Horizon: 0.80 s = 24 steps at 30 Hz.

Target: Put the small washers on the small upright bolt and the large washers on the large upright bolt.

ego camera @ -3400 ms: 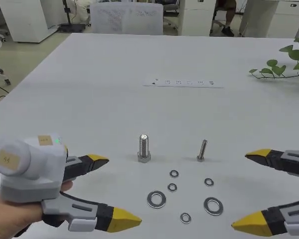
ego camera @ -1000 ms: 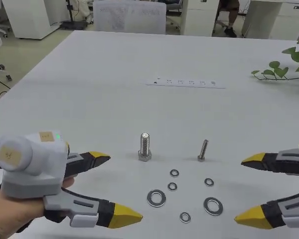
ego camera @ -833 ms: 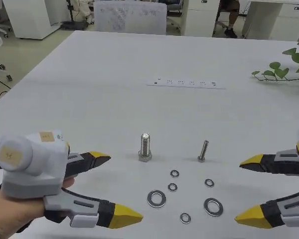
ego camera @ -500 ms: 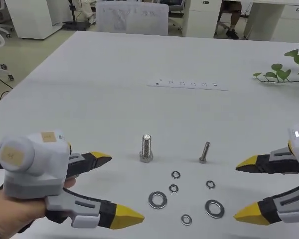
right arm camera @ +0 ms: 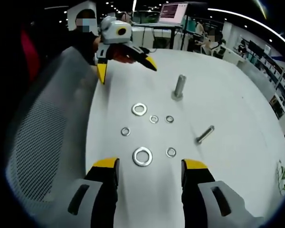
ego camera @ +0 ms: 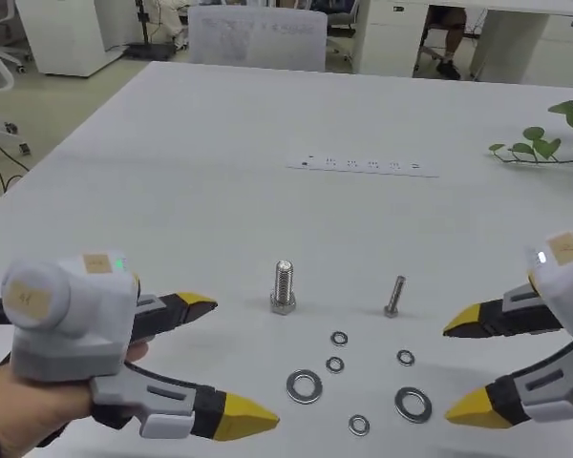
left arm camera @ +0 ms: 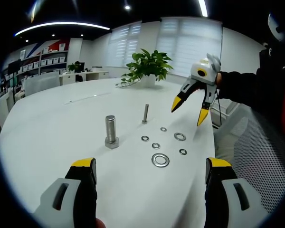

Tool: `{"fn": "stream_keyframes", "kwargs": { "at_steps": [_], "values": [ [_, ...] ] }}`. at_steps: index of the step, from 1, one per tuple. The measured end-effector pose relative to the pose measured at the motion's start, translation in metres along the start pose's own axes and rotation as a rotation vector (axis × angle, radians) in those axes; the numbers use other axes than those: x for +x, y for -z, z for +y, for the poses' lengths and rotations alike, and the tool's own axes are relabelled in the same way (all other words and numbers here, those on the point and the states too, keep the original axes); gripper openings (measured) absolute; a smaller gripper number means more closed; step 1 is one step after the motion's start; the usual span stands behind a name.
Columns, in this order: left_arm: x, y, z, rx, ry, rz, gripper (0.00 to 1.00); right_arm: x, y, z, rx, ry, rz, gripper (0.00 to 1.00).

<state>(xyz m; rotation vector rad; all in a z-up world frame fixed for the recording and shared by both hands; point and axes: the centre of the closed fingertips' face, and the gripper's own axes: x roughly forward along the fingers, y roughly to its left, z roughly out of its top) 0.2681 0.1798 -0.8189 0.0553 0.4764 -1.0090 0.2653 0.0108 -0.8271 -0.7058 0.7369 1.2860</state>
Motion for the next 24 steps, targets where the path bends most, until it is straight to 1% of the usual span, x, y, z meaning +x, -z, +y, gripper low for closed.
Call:
{"fn": "stream_keyframes", "kwargs": {
  "at_steps": [13, 18, 24],
  "values": [
    [0.0, -0.001, 0.0, 0.001, -0.003, -0.003, 0.96, 0.011, 0.005, 0.007, -0.058, -0.052, 0.095, 0.47],
    [0.0, -0.001, -0.001, 0.0, -0.002, -0.004, 0.96, 0.013, 0.005, 0.007, -0.076, -0.07, 0.121, 0.44],
    [0.0, -0.001, -0.001, 0.0, -0.002, -0.003, 0.95, 0.017, 0.007, 0.009, -0.101, -0.094, 0.169, 0.42]
  ]
}}
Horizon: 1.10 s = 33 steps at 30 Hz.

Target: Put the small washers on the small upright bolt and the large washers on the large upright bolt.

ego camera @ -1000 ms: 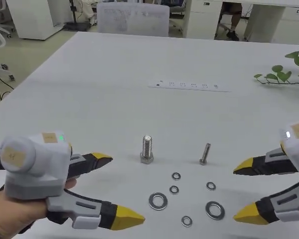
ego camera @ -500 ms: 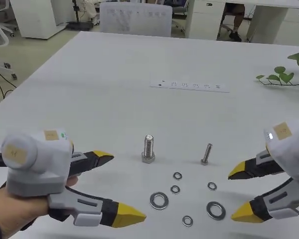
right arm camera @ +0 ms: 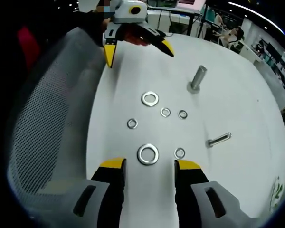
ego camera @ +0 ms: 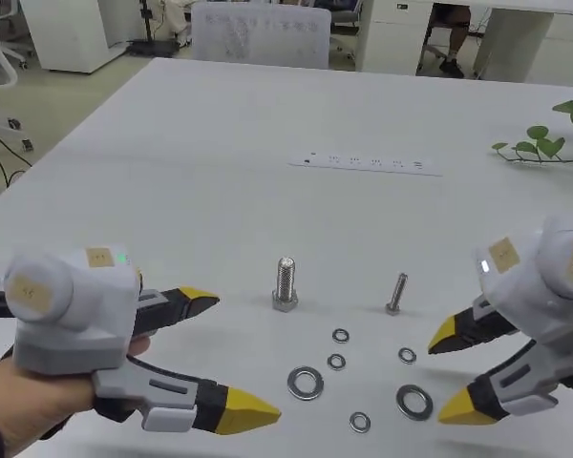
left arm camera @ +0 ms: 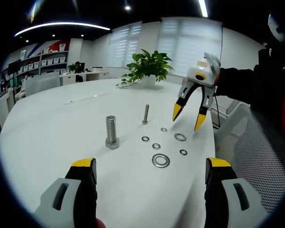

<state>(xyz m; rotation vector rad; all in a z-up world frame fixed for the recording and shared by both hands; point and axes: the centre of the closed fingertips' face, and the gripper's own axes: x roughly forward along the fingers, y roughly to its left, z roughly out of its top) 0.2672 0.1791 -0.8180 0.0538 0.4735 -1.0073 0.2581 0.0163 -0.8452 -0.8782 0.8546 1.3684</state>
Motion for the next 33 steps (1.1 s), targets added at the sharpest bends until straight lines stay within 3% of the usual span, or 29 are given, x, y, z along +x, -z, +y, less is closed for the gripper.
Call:
{"fn": "stream_keyframes", "kwargs": {
  "at_steps": [10, 33],
  "values": [
    [0.0, -0.001, 0.0, 0.001, -0.001, -0.002, 0.95, 0.007, 0.001, 0.003, -0.032, -0.038, 0.058, 0.39],
    [0.0, -0.002, 0.002, -0.002, -0.004, -0.004, 0.95, 0.024, 0.004, 0.001, -0.103, -0.064, 0.155, 0.32]
  ]
}}
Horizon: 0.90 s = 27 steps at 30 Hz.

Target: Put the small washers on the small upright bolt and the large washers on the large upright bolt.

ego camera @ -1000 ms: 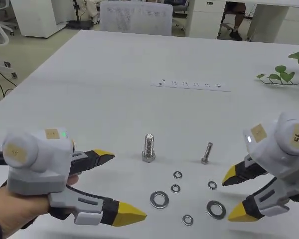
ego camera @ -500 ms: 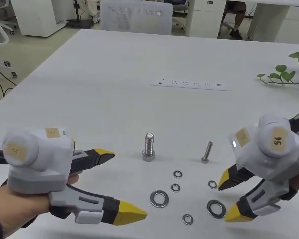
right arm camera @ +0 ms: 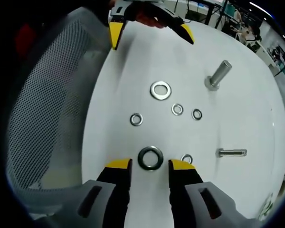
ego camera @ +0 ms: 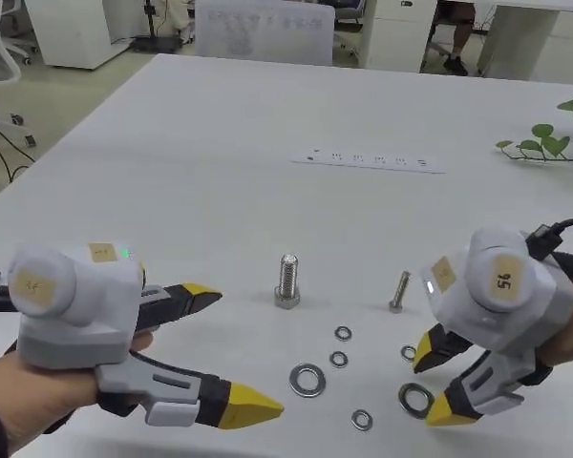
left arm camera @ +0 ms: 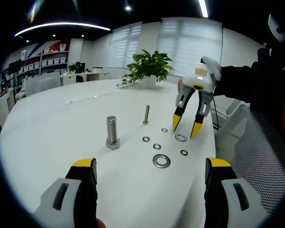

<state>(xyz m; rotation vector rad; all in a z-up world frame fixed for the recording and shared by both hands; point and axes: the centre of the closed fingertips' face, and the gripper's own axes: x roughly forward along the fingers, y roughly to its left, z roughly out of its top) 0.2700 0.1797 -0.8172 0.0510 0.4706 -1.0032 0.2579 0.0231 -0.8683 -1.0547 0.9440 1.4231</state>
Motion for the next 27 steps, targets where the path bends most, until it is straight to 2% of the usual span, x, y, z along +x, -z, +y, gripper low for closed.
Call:
{"fn": "stream_keyframes", "kwargs": {
  "at_steps": [17, 27],
  "values": [
    [0.0001, -0.0013, -0.0001, 0.0, 0.0, -0.01, 0.95, 0.0071, 0.0035, 0.001, -0.012, -0.005, 0.045, 0.29],
    [0.0005, -0.0017, -0.0008, -0.003, 0.001, -0.016, 0.95, 0.0092, 0.0023, 0.0001, -0.013, 0.001, 0.049, 0.28]
  ]
}}
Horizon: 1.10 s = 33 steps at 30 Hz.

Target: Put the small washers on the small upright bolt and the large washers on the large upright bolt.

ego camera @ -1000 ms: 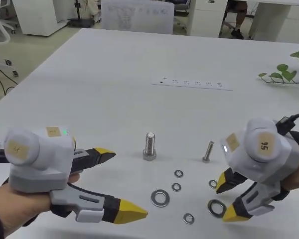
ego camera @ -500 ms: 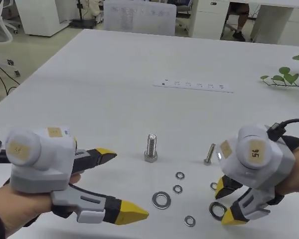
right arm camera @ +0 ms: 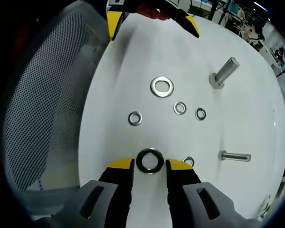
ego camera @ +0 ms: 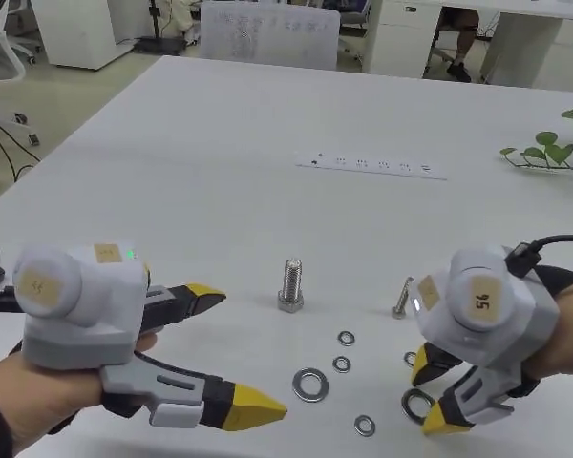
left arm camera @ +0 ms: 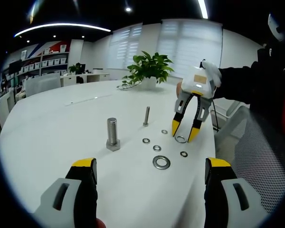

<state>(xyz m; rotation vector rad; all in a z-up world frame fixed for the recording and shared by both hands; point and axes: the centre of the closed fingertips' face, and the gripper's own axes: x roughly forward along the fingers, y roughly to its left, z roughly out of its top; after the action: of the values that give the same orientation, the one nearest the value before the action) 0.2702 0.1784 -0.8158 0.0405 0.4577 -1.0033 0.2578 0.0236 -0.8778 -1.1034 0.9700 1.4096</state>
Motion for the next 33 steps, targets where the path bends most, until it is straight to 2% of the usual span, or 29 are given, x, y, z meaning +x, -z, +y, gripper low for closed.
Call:
{"fn": "stream_keyframes", "kwargs": {
  "at_steps": [15, 33],
  "values": [
    [-0.0008, -0.0013, 0.0006, 0.001, -0.005, -0.005, 0.94, 0.0001, -0.0006, -0.0032, 0.001, 0.002, 0.008, 0.25],
    [-0.0007, -0.0038, -0.0002, 0.003, -0.008, -0.015, 0.95, 0.0001, -0.0005, -0.0049, 0.048, 0.016, 0.017, 0.23]
  ]
}}
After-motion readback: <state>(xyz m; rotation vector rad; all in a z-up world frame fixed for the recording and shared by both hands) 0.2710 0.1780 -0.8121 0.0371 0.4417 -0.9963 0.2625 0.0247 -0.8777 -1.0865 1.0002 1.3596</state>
